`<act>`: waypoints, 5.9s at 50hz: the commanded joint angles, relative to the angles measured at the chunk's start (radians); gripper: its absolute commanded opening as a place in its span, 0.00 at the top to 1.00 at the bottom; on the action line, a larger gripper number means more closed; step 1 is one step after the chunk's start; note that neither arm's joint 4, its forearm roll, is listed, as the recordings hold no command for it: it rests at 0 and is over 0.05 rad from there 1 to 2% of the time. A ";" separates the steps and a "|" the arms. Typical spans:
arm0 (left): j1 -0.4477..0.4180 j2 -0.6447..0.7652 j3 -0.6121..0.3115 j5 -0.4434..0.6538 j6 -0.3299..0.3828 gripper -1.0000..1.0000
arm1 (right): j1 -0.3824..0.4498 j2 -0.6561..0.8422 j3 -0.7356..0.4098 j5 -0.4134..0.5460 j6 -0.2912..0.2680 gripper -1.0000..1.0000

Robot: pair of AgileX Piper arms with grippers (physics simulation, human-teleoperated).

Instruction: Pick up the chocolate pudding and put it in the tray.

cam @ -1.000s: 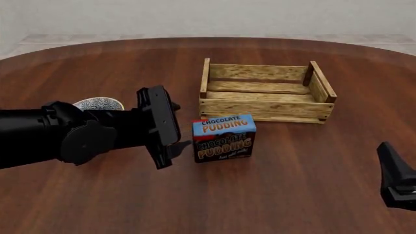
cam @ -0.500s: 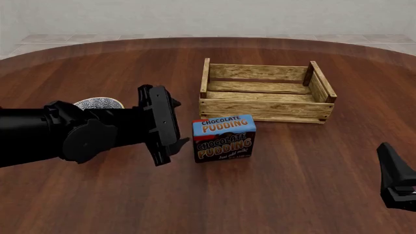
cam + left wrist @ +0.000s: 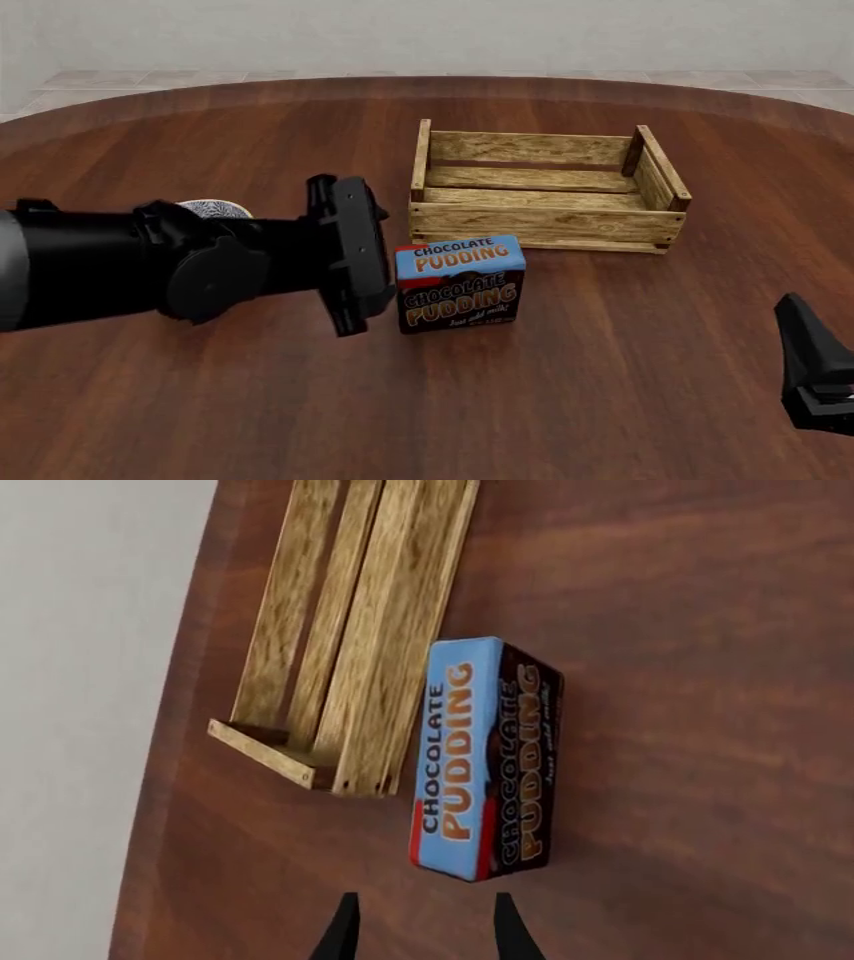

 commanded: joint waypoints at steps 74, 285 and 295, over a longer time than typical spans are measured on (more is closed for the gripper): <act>-0.068 0.154 -0.108 -0.034 -0.061 0.00 | -0.010 0.017 0.004 -0.018 -0.011 0.00; -0.089 0.341 -0.125 -0.137 -0.296 1.00 | -0.043 0.028 -0.030 0.012 0.005 0.00; -0.079 0.298 -0.117 -0.147 -0.277 1.00 | -0.042 0.025 -0.024 0.009 0.001 0.00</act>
